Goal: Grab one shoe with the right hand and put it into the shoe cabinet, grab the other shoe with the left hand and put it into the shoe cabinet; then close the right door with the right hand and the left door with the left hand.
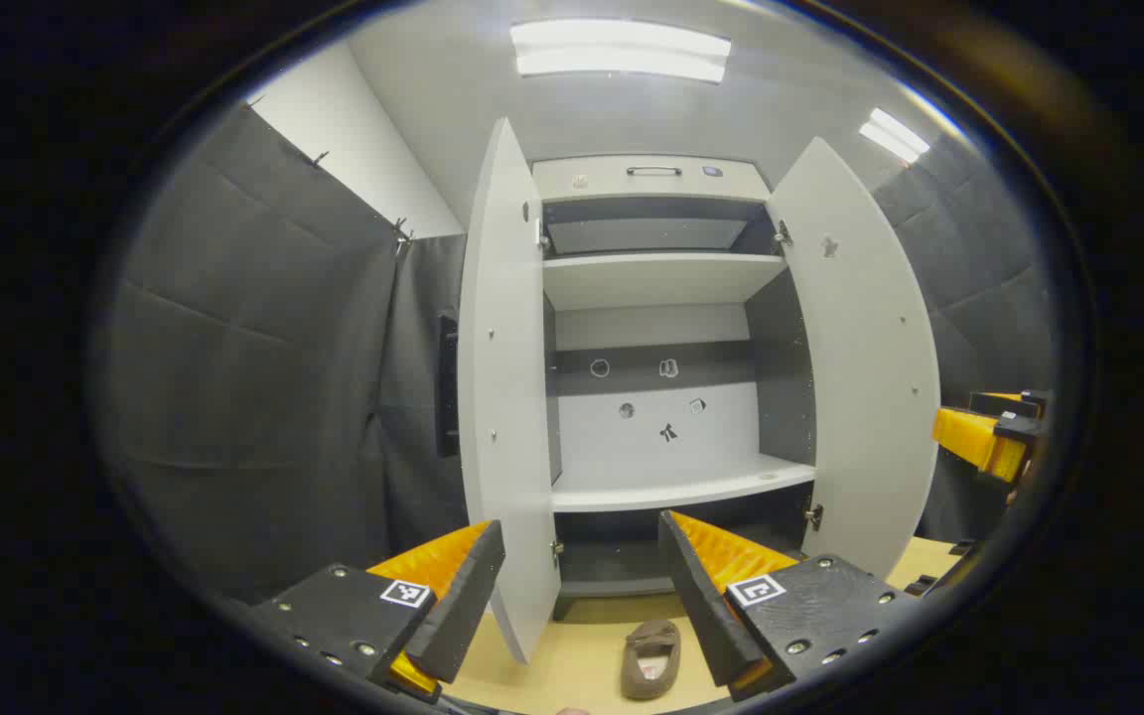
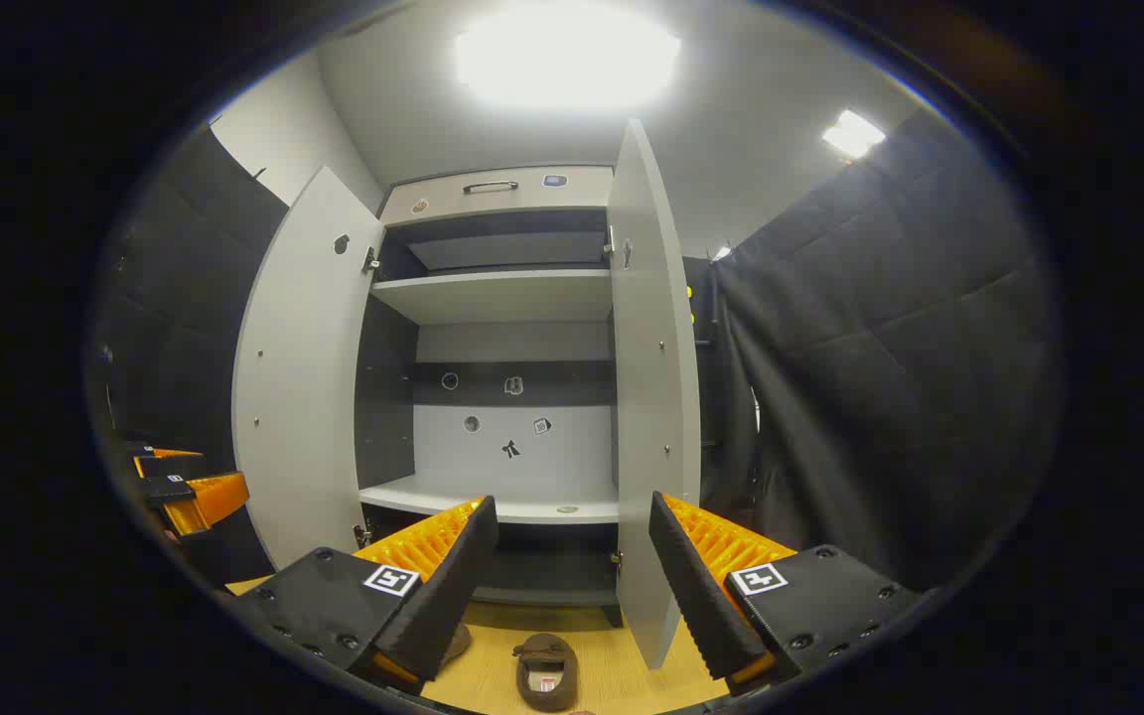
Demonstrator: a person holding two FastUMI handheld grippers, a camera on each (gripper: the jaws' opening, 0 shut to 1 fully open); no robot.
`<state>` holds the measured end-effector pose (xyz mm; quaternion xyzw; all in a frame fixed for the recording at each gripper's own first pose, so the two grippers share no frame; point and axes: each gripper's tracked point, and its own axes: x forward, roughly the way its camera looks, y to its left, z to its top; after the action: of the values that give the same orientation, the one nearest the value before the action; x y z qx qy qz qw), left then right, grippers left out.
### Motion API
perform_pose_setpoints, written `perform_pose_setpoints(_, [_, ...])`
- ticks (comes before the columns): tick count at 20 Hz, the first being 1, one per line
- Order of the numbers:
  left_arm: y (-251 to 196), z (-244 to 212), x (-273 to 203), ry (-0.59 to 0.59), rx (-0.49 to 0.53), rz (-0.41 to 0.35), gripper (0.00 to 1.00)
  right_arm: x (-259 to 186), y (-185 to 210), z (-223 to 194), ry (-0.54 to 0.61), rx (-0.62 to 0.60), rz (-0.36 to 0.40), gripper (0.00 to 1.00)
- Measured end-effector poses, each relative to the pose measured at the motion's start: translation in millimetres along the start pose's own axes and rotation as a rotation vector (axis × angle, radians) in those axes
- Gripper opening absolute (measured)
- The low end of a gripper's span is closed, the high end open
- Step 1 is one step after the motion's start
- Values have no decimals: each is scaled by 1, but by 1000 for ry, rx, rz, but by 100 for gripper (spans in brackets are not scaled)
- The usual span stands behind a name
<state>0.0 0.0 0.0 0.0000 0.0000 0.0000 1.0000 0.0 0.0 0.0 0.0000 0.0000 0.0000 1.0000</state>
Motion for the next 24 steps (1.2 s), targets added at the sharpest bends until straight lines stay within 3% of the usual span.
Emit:
perform_pose_setpoints(15, [-19,7,4,-20,17,7,98,11,-11,-2,-4,-21,35,98])
perform_pose_setpoints(17, [-23,6,2,-20,5,19,97,14,-11,-7,6,-7,55,98])
perform_pose_setpoints(18, [-24,3,2,-23,-1,22,92,15,-9,-9,8,0,72,98])
perform_pose_setpoints(19, [-24,4,3,-30,1,28,98,18,-8,-12,3,1,85,98])
perform_pose_setpoints(24, [-18,-3,5,-22,19,62,97,33,7,-39,66,-13,147,98])
